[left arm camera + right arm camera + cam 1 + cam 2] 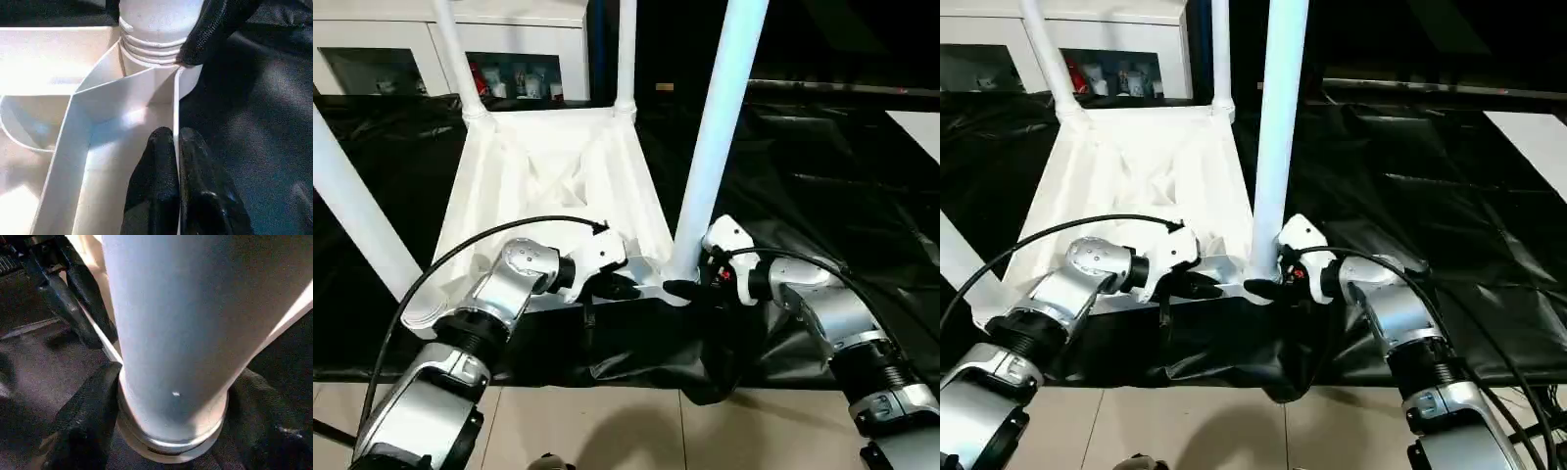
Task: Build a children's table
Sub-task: Rotate leg to tighten
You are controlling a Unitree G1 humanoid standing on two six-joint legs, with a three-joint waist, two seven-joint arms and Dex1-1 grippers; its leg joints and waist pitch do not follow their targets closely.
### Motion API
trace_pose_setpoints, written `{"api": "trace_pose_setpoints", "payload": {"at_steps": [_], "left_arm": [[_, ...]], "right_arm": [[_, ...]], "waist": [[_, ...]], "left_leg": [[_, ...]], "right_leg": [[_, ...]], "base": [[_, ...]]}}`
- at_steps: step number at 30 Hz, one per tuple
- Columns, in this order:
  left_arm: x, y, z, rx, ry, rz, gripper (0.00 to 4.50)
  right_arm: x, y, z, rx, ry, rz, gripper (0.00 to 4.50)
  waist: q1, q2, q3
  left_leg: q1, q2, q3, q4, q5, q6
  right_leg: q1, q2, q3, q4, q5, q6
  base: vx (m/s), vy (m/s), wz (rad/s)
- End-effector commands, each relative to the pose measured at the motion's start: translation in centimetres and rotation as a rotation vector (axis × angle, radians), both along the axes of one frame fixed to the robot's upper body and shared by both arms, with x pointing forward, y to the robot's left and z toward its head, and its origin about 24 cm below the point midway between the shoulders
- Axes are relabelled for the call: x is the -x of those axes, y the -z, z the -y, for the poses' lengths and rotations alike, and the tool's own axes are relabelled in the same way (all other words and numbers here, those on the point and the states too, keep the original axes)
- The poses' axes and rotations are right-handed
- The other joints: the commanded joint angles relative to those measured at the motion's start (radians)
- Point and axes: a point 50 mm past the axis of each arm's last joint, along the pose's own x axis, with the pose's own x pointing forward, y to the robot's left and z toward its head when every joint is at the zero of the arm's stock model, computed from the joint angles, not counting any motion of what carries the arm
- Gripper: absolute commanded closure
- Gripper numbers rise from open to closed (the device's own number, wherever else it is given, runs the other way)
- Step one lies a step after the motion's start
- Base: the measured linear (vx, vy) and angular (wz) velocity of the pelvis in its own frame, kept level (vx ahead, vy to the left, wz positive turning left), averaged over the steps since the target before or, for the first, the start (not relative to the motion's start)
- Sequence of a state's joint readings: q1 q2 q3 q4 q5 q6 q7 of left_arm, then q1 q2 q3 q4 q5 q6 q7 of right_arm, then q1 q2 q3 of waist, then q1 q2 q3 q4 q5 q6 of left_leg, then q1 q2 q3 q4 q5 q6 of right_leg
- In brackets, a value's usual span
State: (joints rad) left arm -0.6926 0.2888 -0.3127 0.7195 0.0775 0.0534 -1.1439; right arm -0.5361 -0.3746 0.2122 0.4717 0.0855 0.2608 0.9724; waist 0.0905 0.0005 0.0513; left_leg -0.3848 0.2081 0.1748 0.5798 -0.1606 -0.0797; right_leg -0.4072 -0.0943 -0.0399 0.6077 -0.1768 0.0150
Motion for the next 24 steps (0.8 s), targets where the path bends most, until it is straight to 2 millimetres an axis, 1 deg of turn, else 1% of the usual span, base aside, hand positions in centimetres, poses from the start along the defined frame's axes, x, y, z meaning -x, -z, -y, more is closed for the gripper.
{"api": "trace_pose_setpoints", "payload": {"at_steps": [1, 2, 4, 5, 6, 7, 8, 9, 10, 11, 12, 13, 14, 15, 16, 17, 18, 19, 20, 21, 23, 24], "left_arm": [[0.5, 0.0, 0.9, 0.025, 0.055, -0.016, 4.5], [0.5, 0.0, 0.9, 0.025, 0.055, -0.017, 4.5], [0.6, 0.1, 0.8, 0.03, 0.046, -0.02, 4.5], [0.5, 0.1, 0.8, 0.031, 0.042, -0.02, 4.5], [0.3, 0.1, 0.9, 0.033, 0.011, -0.012, 4.5], [0.1, 0.1, 1.0, 0.032, -0.005, -0.006, 4.5], [-0.5, 0.2, 1.3, 0.024, -0.069, 0.008, 4.5], [-1.0, 0.3, 1.6, 0.011, -0.127, 0.025, 4.5], [-1.3, 0.3, 1.8, 0.001, -0.162, 0.035, 4.5], [-1.5, 0.5, 2.0, -0.009, -0.209, 0.028, 4.5], [-1.6, 0.5, 2.0, -0.013, -0.226, 0.025, 4.5], [-2.2, 0.6, 2.6, -0.019, -0.32, 0.031, 4.5], [-2.2, 0.6, 2.6, -0.019, -0.329, 0.031, 4.5], [-2.6, 0.8, 3.3, -0.03, -0.409, 0.032, 4.5], [-2.9, 0.9, 4.0, -0.047, -0.478, 0.053, 4.5], [-3.0, 0.9, 4.3, -0.06, -0.49, 0.069, 4.5], [-3.0, 0.9, 4.5, -0.064, -0.496, 0.076, 4.5], [-3.1, 0.8, 5.0, -0.061, -0.509, 0.091, 4.5], [-3.1, 0.8, 5.1, -0.06, -0.51, 0.094, 4.5], [-3.1, 0.8, 5.4, -0.062, -0.507, 0.103, 4.5], [-3.1, 0.7, 5.7, -0.063, -0.495, 0.102, 4.5], [-3.1, 0.7, 5.7, -0.063, -0.494, 0.101, 4.5]], "right_arm": [[0.2, -0.1, -0.1, -0.022, -0.011, -0.005, 1.71], [0.2, -0.1, -0.1, -0.023, -0.011, -0.005, 1.72], [0.2, 0.0, -0.1, -0.045, 0.013, -0.009, 1.75], [0.2, 0.1, -0.1, -0.05, 0.022, -0.01, 1.75], [-0.1, 0.3, -0.1, -0.061, 0.076, -0.013, 1.75], [-0.3, 0.5, -0.1, -0.066, 0.106, -0.015, 1.75], [-0.8, 1.1, -0.2, -0.078, 0.218, -0.014, 1.76], [-1.3, 1.5, -0.3, -0.084, 0.314, -0.013, 1.76], [-1.5, 1.8, -0.4, -0.085, 0.371, -0.013, 1.76], [-1.8, 2.1, -0.6, -0.088, 0.431, -0.017, 1.76], [-1.9, 2.2, -0.6, -0.089, 0.453, -0.018, 1.76], [-2.3, 2.5, -1.0, -0.092, 0.556, -0.022, 1.76], [-2.3, 2.6, -1.0, -0.093, 0.567, -0.023, 1.76], [-2.7, 3.0, -1.5, -0.089, 0.663, -0.031, 1.76], [-3.0, 3.3, -2.2, -0.055, 0.725, -0.019, 1.76], [-3.2, 3.3, -2.5, -0.033, 0.739, 0.002, 1.76], [-3.2, 3.3, -2.8, -0.026, 0.746, 0.01, 1.76], [-3.4, 3.2, -3.4, -0.019, 0.752, 0.023, 1.76], [-3.5, 3.2, -3.5, -0.019, 0.753, 0.024, 1.76], [-3.6, 3.1, -4.0, -0.024, 0.756, 0.026, 1.76], [-3.7, 3.0, -4.6, -0.023, 0.74, 0.026, 1.76], [-3.7, 3.0, -4.6, -0.021, 0.74, 0.025, 1.76]], "waist": [[-0.002, -0.001, -0.066], [-0.003, -0.003, -0.066], [-0.003, 0.001, -0.066], [-0.003, -0.001, -0.066], [-0.004, -0.001, -0.066], [-0.005, 0.001, -0.066], [-0.008, 0.0, -0.065], [-0.01, 0.002, -0.062], [-0.014, 0.002, -0.061], [-0.02, -0.001, -0.061], [-0.024, -0.001, -0.061], [-0.026, -0.005, -0.06], [-0.031, -0.002, -0.06], [-0.034, -0.005, -0.062], [-0.036, -0.003, -0.062], [-0.037, -0.002, -0.065], [-0.037, -0.004, -0.064], [-0.036, 0.001, -0.065], [-0.037, -0.001, -0.066], [-0.037, -0.001, -0.067], [-0.035, 0.0, -0.068], [-0.035, -0.002, -0.068]], "left_leg": [[0.018, 0.014, 0.004, -0.07, -0.266, 0.016], [0.018, 0.015, 0.005, -0.069, -0.265, 0.016], [0.018, 0.014, 0.005, -0.069, -0.267, 0.015], [0.018, 0.014, 0.005, -0.069, -0.267, 0.015], [0.017, 0.014, 0.004, -0.07, -0.267, 0.015], [0.018, 0.014, 0.004, -0.07, -0.27, 0.011], [0.019, 0.013, 0.005, -0.07, -0.276, 0.008], [0.022, 0.012, 0.004, -0.072, -0.304, -0.006], [0.02, 0.009, 0.005, -0.072, -0.317, -0.011], [0.021, 0.008, 0.0, -0.075, -0.338, -0.028], [0.025, 0.008, -0.001, -0.075, -0.347, -0.033], [0.022, 0.006, -0.002, -0.074, -0.35, -0.031], [0.023, 0.006, -0.002, -0.074, -0.357, -0.032], [0.021, 0.004, -0.002, -0.073, -0.342, -0.031], [0.019, 0.006, -0.003, -0.074, -0.331, -0.032], [0.019, 0.004, -0.003, -0.072, -0.32, -0.033], [0.017, 0.004, -0.001, -0.072, -0.309, -0.026], [0.016, 0.003, -0.001, -0.071, -0.304, -0.022], [0.016, 0.003, 0.0, -0.07, -0.298, -0.016], [0.016, 0.002, 0.002, -0.068, -0.291, -0.009], [0.014, 0.002, 0.002, -0.068, -0.276, 0.001], [0.012, 0.003, 0.002, -0.069, -0.265, 0.007]], "right_leg": [[0.046, -0.034, 0.024, -0.071, -0.196, -0.229], [0.046, -0.034, 0.025, -0.071, -0.19, -0.232], [0.046, -0.033, 0.025, -0.07, -0.186, -0.233], [0.046, -0.034, 0.025, -0.071, -0.184, -0.233], [0.047, -0.034, 0.024, -0.071, -0.185, -0.233], [0.045, -0.034, 0.024, -0.071, -0.188, -0.234], [0.044, -0.033, 0.024, -0.073, -0.199, -0.233], [0.041, -0.034, 0.024, -0.078, -0.248, -0.225], [0.038, -0.034, 0.024, -0.079, -0.275, -0.218], [0.04, -0.036, 0.022, -0.084, -0.336, -0.199], [0.035, -0.037, 0.022, -0.089, -0.369, -0.188], [0.037, -0.036, 0.021, -0.091, -0.379, -0.182], [0.033, -0.036, 0.021, -0.091, -0.394, -0.178], [0.036, -0.035, 0.021, -0.092, -0.386, -0.175], [0.035, -0.035, 0.022, -0.09, -0.373, -0.178], [0.036, -0.033, 0.021, -0.089, -0.349, -0.181], [0.037, -0.032, 0.021, -0.09, -0.321, -0.184], [0.038, -0.033, 0.022, -0.089, -0.307, -0.186], [0.04, -0.032, 0.021, -0.088, -0.283, -0.19], [0.038, -0.03, 0.022, -0.086, -0.263, -0.195], [0.043, -0.03, 0.021, -0.084, -0.23, -0.2], [0.046, -0.031, 0.021, -0.081, -0.206, -0.206]], "base": [[0.0, 0.0, 0.0], [0.0, 0.0, 0.0], [0.0, 0.0, 0.0], [0.0, 0.0, 0.0], [0.0, 0.0, 0.0], [0.0, 0.0, 0.0], [0.0, 0.0, 0.0], [0.0, 0.0, 0.0], [0.0, 0.0, 0.0], [0.0, 0.0, 0.0], [0.0, 0.0, 0.0], [0.0, 0.0, 0.0], [0.0, 0.0, 0.0], [0.0, 0.0, 0.0], [0.0, 0.0, 0.0], [0.0, 0.0, 0.0], [0.0, 0.0, 0.0], [0.0, 0.0, 0.0], [0.0, 0.0, 0.0], [0.0, 0.0, 0.0], [0.0, 0.0, 0.0], [0.0, 0.0, 0.0]]}}
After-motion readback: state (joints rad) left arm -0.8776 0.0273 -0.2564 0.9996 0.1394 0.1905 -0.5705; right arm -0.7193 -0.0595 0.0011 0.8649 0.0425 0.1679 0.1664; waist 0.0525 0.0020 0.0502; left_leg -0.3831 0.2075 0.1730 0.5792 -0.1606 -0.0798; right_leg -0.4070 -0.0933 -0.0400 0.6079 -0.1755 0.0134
